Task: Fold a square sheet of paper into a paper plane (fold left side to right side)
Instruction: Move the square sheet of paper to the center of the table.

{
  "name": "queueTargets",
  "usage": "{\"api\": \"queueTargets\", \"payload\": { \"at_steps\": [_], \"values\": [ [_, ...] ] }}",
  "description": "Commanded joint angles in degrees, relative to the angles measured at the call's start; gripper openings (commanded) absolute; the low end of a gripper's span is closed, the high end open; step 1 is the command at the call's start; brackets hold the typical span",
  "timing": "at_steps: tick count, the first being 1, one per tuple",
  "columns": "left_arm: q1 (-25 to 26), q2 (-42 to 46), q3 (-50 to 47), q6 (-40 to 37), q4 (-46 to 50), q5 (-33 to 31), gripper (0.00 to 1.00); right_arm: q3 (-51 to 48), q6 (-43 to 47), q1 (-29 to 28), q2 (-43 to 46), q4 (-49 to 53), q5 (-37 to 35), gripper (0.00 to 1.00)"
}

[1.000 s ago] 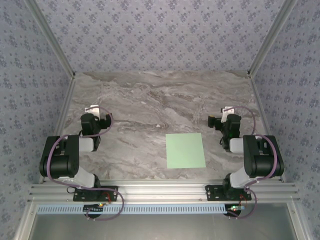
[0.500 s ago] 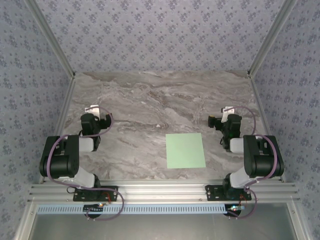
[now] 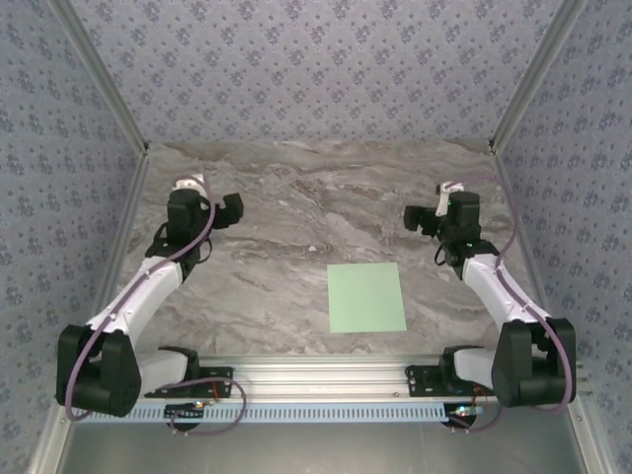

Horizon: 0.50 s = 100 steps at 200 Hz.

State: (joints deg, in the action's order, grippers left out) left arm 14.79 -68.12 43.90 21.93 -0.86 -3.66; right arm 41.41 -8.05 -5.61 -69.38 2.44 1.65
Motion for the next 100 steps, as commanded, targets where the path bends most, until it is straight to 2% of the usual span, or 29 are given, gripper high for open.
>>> {"api": "queueTargets", "payload": {
  "at_steps": [1, 20, 43, 75, 100],
  "values": [
    [7.43, -0.03, 1.44, 8.83, 13.01, 4.32, 0.98, 0.79, -5.33, -6.64, 1.8, 17.85, -1.32, 1.0],
    [13.41, -1.23, 0.68, 12.42, 12.31, 4.54, 0.98, -0.37, -8.29, -13.58, 2.08, 21.26, -2.28, 1.0],
    [17.98, -3.73, -0.59, 14.88, 10.36, 4.21, 0.98, -1.84, -12.54, -21.29, 1.01, 23.84, -4.08, 1.0],
    [19.39, -6.73, 1.04, 14.79, 11.93, 2.54, 0.98, -0.86, -15.01, -28.91, -4.29, 27.83, -4.71, 1.0],
    [19.5, -6.42, 1.21, 14.86, 12.38, 1.97, 0.98, 1.99, -15.89, -33.9, -9.86, 31.75, -8.62, 1.0]
  ]
}}
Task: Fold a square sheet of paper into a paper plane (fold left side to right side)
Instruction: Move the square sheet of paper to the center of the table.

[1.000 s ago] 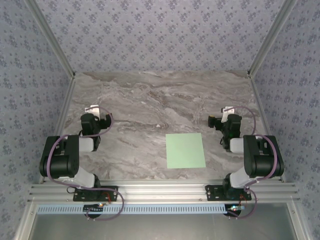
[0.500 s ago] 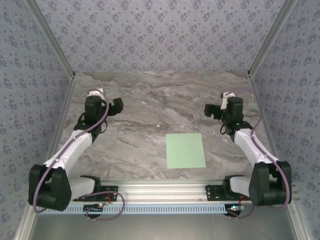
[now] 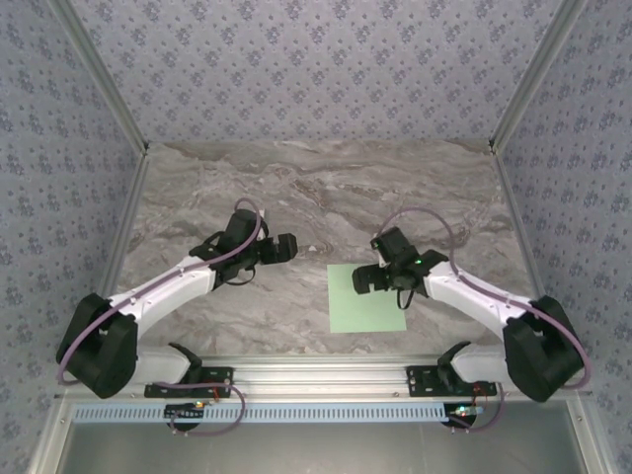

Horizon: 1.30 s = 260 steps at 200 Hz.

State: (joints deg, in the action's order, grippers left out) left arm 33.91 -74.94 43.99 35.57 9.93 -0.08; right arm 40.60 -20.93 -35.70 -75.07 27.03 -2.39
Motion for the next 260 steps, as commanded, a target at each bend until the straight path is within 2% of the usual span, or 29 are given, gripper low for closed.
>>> {"api": "queueTargets", "payload": {
  "at_steps": [1, 41, 88, 155, 260],
  "values": [
    [0.37, 0.45, 1.11, 1.28, 1.54, -1.65, 0.98, 2.94, -3.04, -3.91, -4.41, 7.12, -4.65, 1.0],
    [0.45, 2.9, 0.49, 1.34, 3.43, -4.43, 0.98, 5.24, -3.91, -7.86, -11.9, 7.67, -3.81, 1.0],
    [0.39, 5.14, 0.51, 0.9, 5.04, -6.23, 0.98, 5.91, -4.97, -7.93, -17.2, 2.96, -0.09, 1.0],
    [0.43, 5.5, 0.57, 0.64, 6.12, -7.75, 0.98, 10.13, -5.96, -8.07, -22.03, 2.43, -1.49, 1.0],
    [0.45, 6.14, 0.31, 0.58, 7.36, -8.63, 0.98, 26.85, -4.55, -7.54, -33.72, 2.86, -2.51, 1.0]
  ]
}}
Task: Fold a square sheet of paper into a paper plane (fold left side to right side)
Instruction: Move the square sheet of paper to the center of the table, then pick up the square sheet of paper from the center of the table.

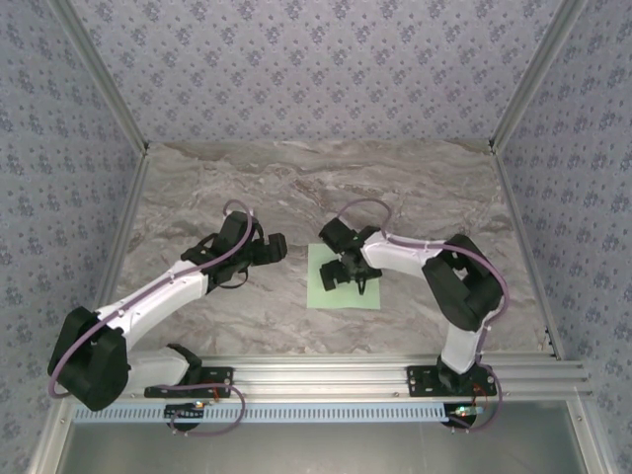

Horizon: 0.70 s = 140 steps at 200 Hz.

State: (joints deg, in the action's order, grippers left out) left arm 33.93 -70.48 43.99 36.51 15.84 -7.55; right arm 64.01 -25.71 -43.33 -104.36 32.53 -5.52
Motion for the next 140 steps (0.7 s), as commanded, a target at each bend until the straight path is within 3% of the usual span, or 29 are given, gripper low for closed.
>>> {"api": "queueTargets", "payload": {
  "at_steps": [1, 31, 67, 105, 140],
  "values": [
    [0.43, 1.67, 0.31, -0.33, 1.47, -1.17, 0.98, 3.64, 0.23, 0.09, -4.62, -2.65, 0.61, 1.0],
    [0.35, 1.57, 0.61, -0.04, 1.75, -0.17, 0.98, 8.3, -0.11, 0.09, -6.49, -2.46, 2.25, 1.0],
    [0.34, 0.28, 1.12, 0.05, 0.59, 3.95, 0.98, 8.06, -0.36, 0.35, -1.64, -2.45, 3.44, 1.0],
    [0.35, -4.03, 2.63, 2.65, -2.98, 13.54, 0.95, 6.45, 1.73, 4.13, 4.27, -2.1, 4.57, 1.0],
    [1.24, -9.68, 2.09, 8.39, -11.02, 23.93, 0.85, 7.01, 4.86, 9.1, 2.12, -1.6, 4.14, 1.0]
  ]
}}
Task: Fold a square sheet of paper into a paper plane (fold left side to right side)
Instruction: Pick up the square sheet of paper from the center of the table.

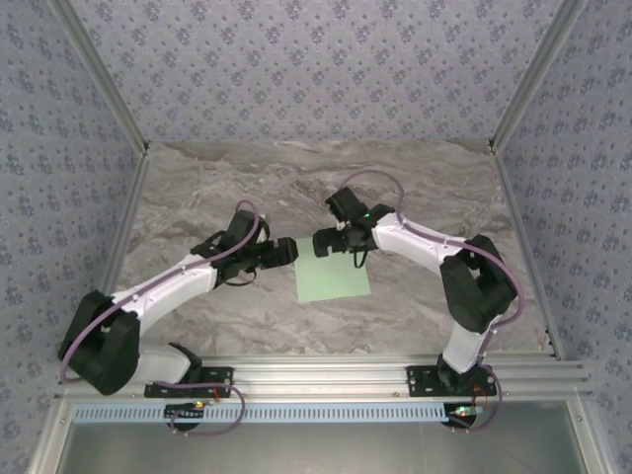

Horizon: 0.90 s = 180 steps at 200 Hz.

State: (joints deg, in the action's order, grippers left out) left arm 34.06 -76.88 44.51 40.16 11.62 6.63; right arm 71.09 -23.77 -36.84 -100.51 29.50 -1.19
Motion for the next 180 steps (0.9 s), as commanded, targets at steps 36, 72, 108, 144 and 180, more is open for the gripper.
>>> {"api": "queueTargets", "payload": {
  "at_steps": [36, 72, 108, 144, 180],
  "values": [
    [3.78, -8.68, 1.42, 9.26, -10.02, 12.08, 0.82, 3.33, 4.17, 5.97, -6.49, 0.65, 1.08, 1.0],
    [6.09, -12.51, 0.54, 12.2, -12.13, 12.26, 0.81, 5.59, 4.15, 6.5, -10.54, 0.74, 2.11, 1.0],
    [7.02, -15.58, 0.71, 12.98, -13.01, 12.99, 0.82, 4.62, 3.57, 5.69, -11.46, 0.5, 2.29, 1.0],
    [7.62, -17.63, 0.56, 13.63, -13.14, 12.66, 0.82, 2.42, 3.07, 4.93, -11.38, 0.56, 3.25, 1.0],
    [7.8, -19.5, 0.4, 13.54, -12.04, 11.66, 0.82, 0.31, 2.4, 3.26, -10.86, 0.56, 5.02, 1.0]
  ]
}}
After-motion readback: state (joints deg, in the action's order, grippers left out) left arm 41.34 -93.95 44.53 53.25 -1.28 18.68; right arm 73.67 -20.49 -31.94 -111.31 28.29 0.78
